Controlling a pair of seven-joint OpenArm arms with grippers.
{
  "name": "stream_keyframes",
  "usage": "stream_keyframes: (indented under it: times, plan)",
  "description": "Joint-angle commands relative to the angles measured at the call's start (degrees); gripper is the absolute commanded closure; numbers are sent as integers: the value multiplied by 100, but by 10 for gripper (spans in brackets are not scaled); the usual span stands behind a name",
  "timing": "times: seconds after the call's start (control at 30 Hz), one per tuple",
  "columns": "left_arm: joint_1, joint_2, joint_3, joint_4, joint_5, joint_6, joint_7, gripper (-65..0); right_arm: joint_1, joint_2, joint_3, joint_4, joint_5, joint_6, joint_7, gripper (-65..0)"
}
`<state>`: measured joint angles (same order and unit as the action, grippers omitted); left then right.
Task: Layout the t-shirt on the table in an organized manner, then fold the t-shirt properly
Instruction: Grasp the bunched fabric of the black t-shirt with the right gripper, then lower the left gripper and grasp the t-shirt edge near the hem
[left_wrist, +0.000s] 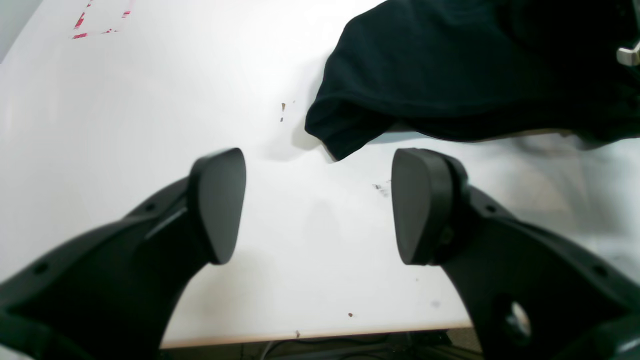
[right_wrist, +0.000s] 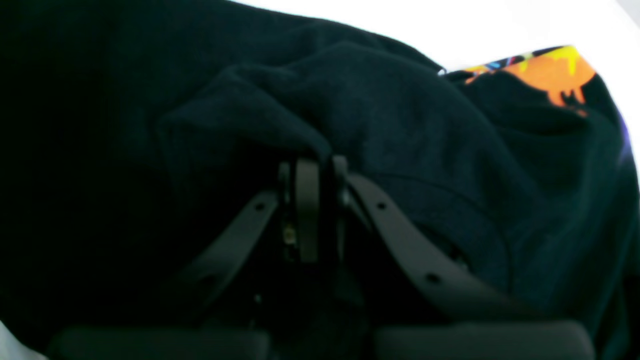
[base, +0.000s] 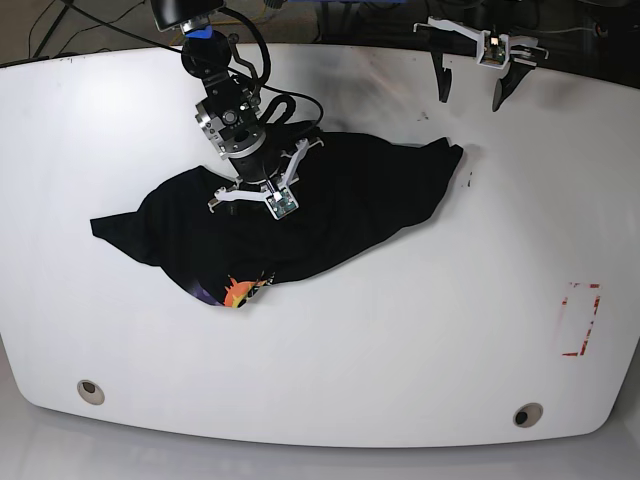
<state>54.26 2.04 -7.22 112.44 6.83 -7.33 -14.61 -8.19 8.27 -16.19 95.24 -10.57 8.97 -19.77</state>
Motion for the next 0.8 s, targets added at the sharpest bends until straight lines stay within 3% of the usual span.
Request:
stream_keyframes:
  times: [0.0, 0.17, 0.77]
  plan:
    - [3, -7, -12, 74, -11, 26, -170, -410, 84, 3, 23, 291, -20, -66, 153, -5]
    - [-50, -7, -3, 74, -11, 26, 77, -413, -3, -5, 216, 652, -20, -66, 144, 0]
    - [-1360, -7, 15, 74, -11, 26, 1861, -413, -223, 12, 594, 1944, -38, -58, -5, 0]
